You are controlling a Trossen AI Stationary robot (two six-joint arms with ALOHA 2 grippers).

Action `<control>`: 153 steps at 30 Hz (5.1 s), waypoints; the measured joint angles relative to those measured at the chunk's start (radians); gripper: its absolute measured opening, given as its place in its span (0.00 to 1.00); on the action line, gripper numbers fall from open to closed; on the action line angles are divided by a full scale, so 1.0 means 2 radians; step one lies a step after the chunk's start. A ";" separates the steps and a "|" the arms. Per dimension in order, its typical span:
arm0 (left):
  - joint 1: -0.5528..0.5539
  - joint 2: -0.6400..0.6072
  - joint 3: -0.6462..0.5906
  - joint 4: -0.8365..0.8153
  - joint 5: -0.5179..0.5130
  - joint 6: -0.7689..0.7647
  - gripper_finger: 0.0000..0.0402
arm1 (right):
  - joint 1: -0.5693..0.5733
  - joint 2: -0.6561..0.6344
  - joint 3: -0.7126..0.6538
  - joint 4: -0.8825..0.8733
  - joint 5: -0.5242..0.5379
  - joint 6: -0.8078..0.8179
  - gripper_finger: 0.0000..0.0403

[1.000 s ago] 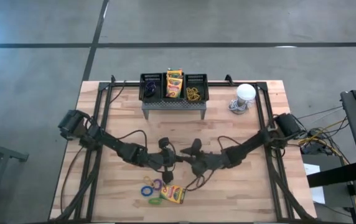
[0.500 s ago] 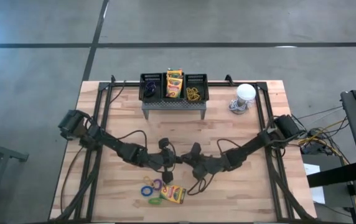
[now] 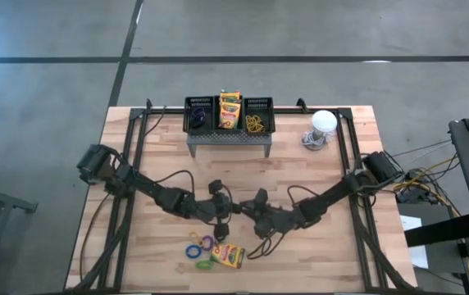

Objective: Pick & Place Office Desk Supplies
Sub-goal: Put the right black rubber band into the right black basket on the shelf, then put the yellow rubber band into the right black basket on the shelf

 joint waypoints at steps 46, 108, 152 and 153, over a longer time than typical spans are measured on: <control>-0.001 -0.046 -0.018 -0.064 -0.038 -0.068 0.72 | -0.049 -0.174 0.030 -0.223 -0.011 0.123 0.02; -0.073 -0.070 -0.105 -0.085 -0.224 -0.253 0.51 | -0.128 0.045 0.081 -0.078 -0.357 0.447 0.54; -0.076 -0.108 -0.115 -0.200 -0.262 -0.380 0.49 | -0.122 -0.220 -0.006 -0.186 -0.202 0.382 0.02; -0.076 -0.108 -0.115 -0.199 -0.262 -0.380 0.49 | -0.122 -0.234 -0.010 -0.176 -0.202 0.371 0.02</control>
